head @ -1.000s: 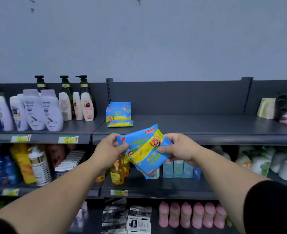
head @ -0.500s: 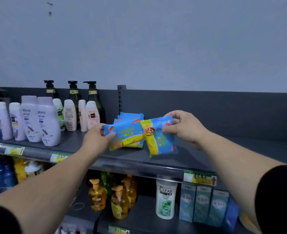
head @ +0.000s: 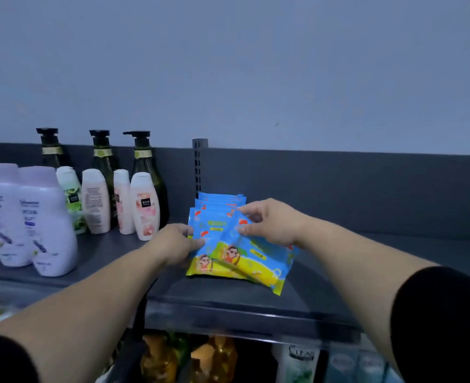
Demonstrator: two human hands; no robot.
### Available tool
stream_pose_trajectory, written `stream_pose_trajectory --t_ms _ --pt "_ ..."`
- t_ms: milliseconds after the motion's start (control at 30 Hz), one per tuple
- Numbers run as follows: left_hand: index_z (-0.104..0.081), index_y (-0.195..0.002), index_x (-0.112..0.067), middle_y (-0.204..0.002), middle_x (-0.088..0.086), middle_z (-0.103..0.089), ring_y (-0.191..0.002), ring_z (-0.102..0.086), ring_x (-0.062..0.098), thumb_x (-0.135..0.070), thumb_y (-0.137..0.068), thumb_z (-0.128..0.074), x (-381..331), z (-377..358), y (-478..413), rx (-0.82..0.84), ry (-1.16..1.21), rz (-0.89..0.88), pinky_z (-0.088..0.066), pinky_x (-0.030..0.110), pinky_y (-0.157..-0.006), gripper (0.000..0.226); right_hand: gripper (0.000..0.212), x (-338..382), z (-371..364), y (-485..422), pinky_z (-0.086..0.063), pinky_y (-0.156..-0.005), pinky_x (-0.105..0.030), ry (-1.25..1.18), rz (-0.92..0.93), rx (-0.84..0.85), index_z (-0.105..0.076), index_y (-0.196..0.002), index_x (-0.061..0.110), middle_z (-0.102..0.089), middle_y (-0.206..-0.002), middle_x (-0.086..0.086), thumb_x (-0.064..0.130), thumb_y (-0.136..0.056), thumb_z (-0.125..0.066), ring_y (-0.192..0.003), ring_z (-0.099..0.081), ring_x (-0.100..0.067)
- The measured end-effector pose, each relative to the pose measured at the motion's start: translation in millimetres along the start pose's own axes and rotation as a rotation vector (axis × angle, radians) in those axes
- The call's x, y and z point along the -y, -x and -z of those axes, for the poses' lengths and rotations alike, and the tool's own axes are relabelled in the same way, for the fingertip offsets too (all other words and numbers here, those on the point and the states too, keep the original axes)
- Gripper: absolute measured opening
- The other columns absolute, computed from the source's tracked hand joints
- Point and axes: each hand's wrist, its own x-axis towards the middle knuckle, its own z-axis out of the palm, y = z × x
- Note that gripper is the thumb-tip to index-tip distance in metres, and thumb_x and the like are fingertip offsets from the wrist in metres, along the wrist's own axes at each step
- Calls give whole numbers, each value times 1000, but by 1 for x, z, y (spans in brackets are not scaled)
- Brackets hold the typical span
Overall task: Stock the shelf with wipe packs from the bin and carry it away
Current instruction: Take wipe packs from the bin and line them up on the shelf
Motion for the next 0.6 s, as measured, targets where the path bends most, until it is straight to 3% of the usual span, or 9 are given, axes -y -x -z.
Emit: stream_pose_trajectory --t_ms 33,100,167,233,300,333,400,500,600 --pt "-61 -87 -5 -77 12 -65 -53 -65 18 -15 -91 -62 -1 0 -4 25 31 19 -55 29 -52 12 49 5 -7 -9 -45 -76 -8 46 4 4 -56 -133 21 -63 -120 2 29 -87 -68 -101 -62 -7" --pt "-59 -86 -6 -73 10 -58 -50 -56 15 -26 -99 -49 -4 3 -11 34 57 66 -48 22 -48 25 47 16 -22 -24 -40 -92 -17 145 8 19 -56 -133 23 -62 -125 0 30 -88 -68 -115 -56 -8" --pt "-61 -97 -6 -75 9 -59 -56 -55 19 -50 -98 -40 -7 7 -16 83 57 129 -47 23 -52 48 44 22 -38 -37 -39 -88 -18 219 4 26 -57 -129 27 -63 -118 2 32 -87 -68 -101 -54 -6" --pt "-62 -89 -9 -67 4 -55 -53 -50 16 -66 -90 -37 -6 12 -18 161 -59 129 -44 20 -50 62 43 22 -48 -45 -40 -84 -20 251 -12 3 -60 -124 28 -64 -105 7 36 -84 -71 -91 -53 -5" --pt "-60 -82 -15 -67 0 -52 -55 -50 13 -75 -78 -47 0 13 -22 235 -278 69 -43 19 -51 61 48 20 -47 -45 -44 -81 -22 202 -65 -21 -61 -119 29 -64 -98 12 41 -76 -78 -91 -59 -7" --pt "-62 -89 -17 -75 -2 -56 -62 -53 12 -76 -72 -54 2 12 -23 250 -374 25 -45 21 -56 62 55 18 -42 -43 -47 -80 -23 159 -126 -21 -60 -120 30 -63 -102 11 43 -71 -81 -93 -61 -9" --pt "-64 -96 -21 -87 -8 -63 -72 -58 10 -72 -64 -67 3 12 -27 237 -442 -27 -46 23 -64 60 79 6 -25 -35 -50 -88 -27 127 -292 45 -51 -132 29 -60 -118 6 47 -63 -85 -106 -62 -14" --pt "-64 -81 -19 -79 -9 -63 -69 -58 9 -56 -67 -77 2 10 -32 274 -380 -23 -45 22 -60 42 115 -17 -9 -17 -40 -107 -35 169 -507 224 -30 -148 27 -46 -144 3 55 -52 -87 -127 -49 -17" --pt "-67 -89 -16 -92 -4 -70 -81 -63 12 -45 -64 -84 1 8 -35 328 -276 -4 -52 24 -67 42 97 -26 -21 -10 -49 -88 -27 -40 -516 320 -31 -146 28 -53 -138 8 27 -66 -87 -116 -55 -13"
